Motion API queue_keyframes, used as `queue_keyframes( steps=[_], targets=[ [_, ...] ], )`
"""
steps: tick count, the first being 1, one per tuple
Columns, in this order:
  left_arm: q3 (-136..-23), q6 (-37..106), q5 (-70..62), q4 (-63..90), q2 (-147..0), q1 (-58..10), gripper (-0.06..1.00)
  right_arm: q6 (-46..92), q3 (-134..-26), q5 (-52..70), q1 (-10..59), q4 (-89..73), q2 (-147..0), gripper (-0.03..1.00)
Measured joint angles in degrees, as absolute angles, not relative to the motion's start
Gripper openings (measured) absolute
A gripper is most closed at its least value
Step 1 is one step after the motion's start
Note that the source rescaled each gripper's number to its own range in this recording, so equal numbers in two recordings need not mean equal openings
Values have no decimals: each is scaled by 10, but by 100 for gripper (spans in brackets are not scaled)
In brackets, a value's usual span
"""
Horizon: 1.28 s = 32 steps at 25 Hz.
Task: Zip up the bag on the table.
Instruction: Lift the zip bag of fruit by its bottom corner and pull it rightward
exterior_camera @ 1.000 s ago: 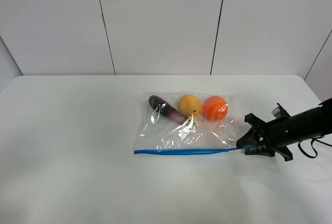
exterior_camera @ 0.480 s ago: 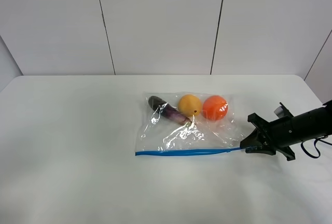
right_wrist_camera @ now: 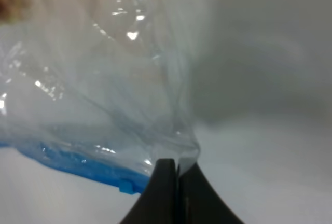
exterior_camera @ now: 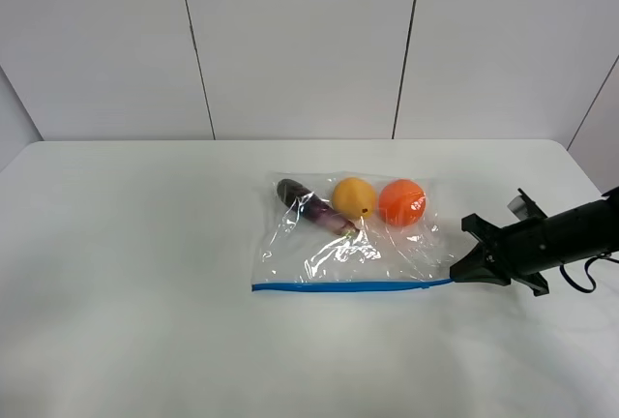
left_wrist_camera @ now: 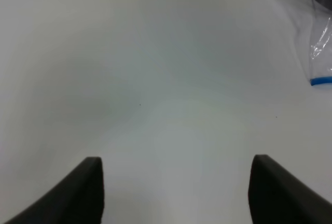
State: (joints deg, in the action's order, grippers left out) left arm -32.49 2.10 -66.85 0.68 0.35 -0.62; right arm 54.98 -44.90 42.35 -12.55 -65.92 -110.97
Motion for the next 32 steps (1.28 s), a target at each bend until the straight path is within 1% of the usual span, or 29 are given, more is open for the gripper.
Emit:
queue_keyframes(
  steps=[20,32],
  targets=[
    [-325,21,-668,7,4,-6,95,668,-449,636,-125,-814,-1110,0],
    [-325,21,-668,7,4,-6,95,690,-449,680,-125,-850,-1110,0]
  ],
)
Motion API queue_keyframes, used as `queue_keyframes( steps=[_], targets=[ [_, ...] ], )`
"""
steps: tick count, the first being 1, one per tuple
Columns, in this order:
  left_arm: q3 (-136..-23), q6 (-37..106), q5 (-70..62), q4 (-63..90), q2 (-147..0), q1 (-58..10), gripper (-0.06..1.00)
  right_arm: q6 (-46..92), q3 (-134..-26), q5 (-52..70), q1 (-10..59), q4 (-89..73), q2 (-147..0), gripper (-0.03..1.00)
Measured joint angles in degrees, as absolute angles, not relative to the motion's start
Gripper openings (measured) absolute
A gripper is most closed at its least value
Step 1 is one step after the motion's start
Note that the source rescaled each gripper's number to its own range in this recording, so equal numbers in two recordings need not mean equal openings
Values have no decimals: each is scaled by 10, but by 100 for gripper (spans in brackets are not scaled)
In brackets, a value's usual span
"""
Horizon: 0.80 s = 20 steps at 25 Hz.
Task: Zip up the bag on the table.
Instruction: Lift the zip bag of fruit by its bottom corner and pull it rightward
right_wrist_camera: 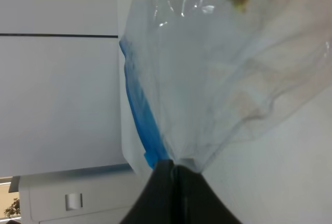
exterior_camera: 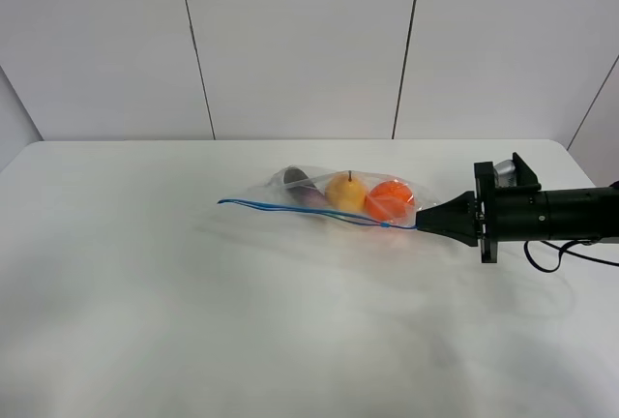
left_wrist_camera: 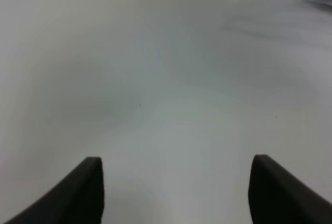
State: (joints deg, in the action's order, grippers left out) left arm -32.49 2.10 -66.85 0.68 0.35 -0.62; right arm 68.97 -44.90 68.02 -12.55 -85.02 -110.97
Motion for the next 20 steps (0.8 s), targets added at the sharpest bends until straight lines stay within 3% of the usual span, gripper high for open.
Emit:
queue_keyframes(
  steps=[20],
  targets=[
    [-330,21,-668,7,4,-6,95,689,-449,670,-125,-821,-1047,0]
  ],
)
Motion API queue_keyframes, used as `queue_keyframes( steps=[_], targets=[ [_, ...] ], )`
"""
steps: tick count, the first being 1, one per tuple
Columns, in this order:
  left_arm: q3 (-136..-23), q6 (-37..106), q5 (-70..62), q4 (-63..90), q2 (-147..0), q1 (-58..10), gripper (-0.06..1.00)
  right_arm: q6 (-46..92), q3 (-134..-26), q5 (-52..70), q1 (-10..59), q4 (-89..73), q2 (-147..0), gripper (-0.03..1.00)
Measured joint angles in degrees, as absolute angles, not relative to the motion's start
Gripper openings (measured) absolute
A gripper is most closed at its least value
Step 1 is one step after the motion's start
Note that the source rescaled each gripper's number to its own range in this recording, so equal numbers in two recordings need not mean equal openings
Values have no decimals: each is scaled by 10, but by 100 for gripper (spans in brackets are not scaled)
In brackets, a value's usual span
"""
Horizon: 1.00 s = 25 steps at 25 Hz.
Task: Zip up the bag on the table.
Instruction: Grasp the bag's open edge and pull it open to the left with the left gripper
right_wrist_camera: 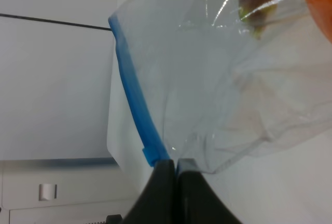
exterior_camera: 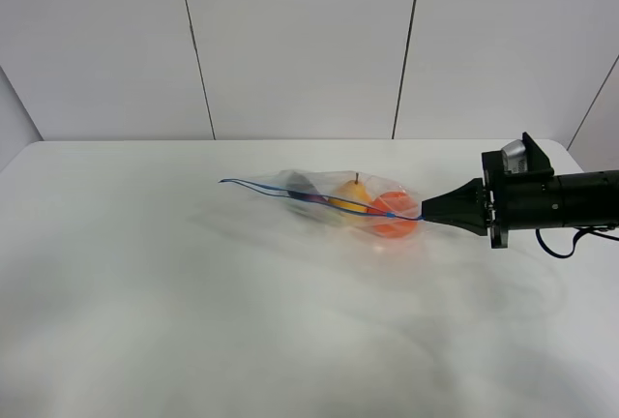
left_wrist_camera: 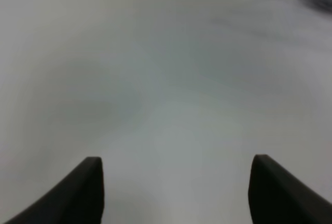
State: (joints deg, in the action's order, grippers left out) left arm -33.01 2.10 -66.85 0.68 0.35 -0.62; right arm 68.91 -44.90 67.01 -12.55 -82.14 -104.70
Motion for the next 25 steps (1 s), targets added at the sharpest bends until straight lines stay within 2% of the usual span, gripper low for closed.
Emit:
queue_keyframes(
  steps=[5,10,25],
  targets=[
    [-342,21,-666,26,0,-6,95,689,-449,671,-125,-820,-1047,0],
    [-352,24,-660,64,-71,-6,95,689,-449,671,-125,-820,-1047,0],
    [-431,83,-485,72,-334,-6,95,689,-449,671,-125,-820,-1047,0]
  ],
)
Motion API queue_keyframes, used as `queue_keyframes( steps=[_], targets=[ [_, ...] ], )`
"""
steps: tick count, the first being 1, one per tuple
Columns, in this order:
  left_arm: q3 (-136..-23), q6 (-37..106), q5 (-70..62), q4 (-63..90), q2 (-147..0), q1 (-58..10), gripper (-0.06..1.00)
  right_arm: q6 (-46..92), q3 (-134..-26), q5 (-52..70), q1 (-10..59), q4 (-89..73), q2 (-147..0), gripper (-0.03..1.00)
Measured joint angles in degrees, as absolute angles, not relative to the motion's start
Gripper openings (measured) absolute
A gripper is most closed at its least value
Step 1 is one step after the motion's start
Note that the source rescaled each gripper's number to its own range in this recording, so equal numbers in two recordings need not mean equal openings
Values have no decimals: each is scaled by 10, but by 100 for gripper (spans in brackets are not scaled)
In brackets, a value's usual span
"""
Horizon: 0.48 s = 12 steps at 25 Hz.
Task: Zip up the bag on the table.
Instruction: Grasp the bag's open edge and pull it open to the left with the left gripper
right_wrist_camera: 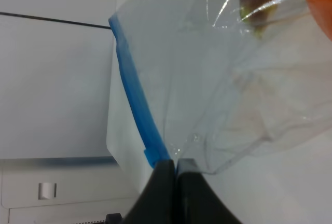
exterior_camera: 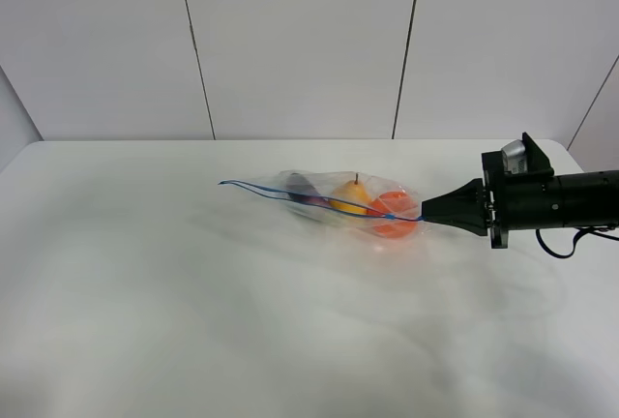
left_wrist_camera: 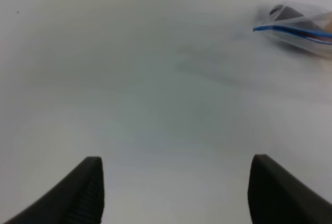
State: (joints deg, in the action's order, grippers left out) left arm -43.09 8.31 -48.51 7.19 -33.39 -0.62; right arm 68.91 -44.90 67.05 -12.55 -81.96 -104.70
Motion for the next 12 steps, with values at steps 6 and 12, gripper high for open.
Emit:
queue_keyframes(
  steps=[6,12],
  targets=[
    [-451,97,-458,72,-420,-6,95,689,-449,671,-125,-820,-1047,0],
    [-453,108,-455,89,-437,-32,95,689,-449,671,-125,-820,-1047,0]
  ],
)
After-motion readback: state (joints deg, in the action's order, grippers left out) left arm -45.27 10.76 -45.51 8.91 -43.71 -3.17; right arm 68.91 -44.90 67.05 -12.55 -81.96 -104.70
